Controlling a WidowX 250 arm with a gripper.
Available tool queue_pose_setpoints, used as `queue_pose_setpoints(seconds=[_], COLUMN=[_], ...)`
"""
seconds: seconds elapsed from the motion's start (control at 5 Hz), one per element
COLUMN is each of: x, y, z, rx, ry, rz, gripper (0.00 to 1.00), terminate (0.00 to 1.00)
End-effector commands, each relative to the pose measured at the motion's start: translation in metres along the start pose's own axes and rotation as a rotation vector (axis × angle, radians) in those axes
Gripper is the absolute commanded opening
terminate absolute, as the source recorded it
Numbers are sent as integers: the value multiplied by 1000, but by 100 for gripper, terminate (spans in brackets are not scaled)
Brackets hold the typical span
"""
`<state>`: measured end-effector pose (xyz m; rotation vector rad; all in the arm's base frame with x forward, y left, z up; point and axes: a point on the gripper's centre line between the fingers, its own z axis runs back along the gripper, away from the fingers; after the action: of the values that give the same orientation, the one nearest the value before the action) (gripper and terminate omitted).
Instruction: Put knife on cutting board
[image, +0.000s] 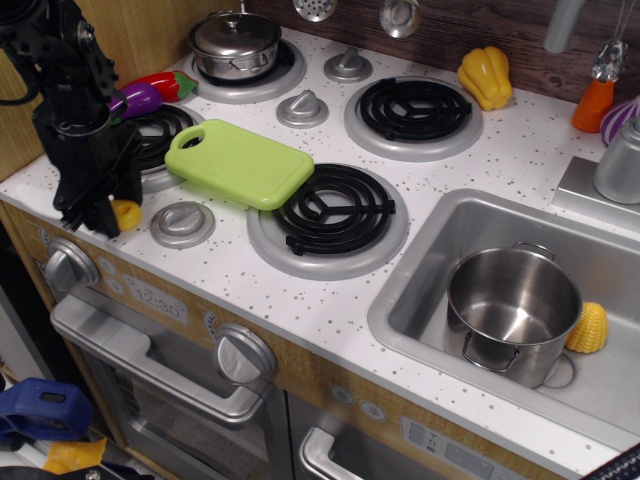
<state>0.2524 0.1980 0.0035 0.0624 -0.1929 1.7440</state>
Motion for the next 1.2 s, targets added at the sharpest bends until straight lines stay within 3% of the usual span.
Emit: queue_pose_setpoints(seconds=[0.0,0.2,0.6,1.0], x=[-9,-26,-78,-95], y=[-35,-51,-77,-90], z=[58,74,68,71], rx=[-116,-143,-240,-258], ry=[-101,-113,-91,-59], rz=[-10,-10,-16,-56], gripper=[0,0,0,0], terminate=[0,0,0,0])
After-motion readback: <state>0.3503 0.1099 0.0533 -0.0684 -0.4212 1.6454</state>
